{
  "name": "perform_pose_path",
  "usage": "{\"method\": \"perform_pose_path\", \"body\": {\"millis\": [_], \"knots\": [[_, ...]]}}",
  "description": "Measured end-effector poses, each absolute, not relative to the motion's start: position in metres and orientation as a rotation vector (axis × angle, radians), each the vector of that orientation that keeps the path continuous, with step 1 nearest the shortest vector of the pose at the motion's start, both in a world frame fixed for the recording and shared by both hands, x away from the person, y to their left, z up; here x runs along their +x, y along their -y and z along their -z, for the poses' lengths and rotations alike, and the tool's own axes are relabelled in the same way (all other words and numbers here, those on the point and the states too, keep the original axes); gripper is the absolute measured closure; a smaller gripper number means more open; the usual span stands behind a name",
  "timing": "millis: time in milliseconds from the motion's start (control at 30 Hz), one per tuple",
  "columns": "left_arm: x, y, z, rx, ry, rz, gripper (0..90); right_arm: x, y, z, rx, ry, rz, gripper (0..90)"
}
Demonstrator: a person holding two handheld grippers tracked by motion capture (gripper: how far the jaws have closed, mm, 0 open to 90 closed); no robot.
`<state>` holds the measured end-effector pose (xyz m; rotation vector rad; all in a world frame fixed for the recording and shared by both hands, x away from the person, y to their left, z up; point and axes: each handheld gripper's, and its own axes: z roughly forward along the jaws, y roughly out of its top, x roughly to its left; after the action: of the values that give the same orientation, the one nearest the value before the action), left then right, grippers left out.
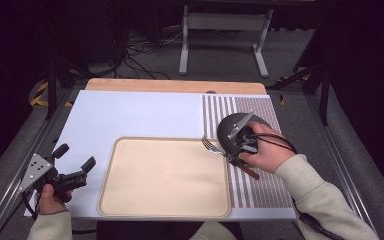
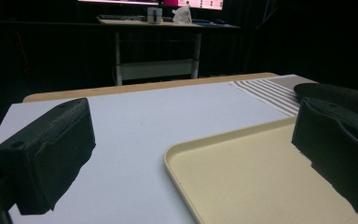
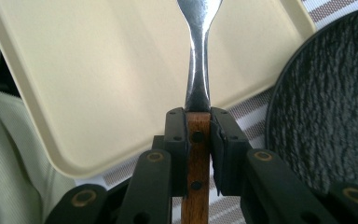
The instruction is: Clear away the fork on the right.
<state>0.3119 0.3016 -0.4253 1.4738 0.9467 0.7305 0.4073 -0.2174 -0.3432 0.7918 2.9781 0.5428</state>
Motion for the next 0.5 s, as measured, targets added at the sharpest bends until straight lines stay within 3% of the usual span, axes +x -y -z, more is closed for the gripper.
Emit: {"method": "perform_pose_path", "body": {"millis": [500], "knots": [[0.311,-0.302,0.424,1.469,-0.945,-0.732,0.0,0.408,0.182,0.352,1.075,-2.954,-0.639,77.6]]}}
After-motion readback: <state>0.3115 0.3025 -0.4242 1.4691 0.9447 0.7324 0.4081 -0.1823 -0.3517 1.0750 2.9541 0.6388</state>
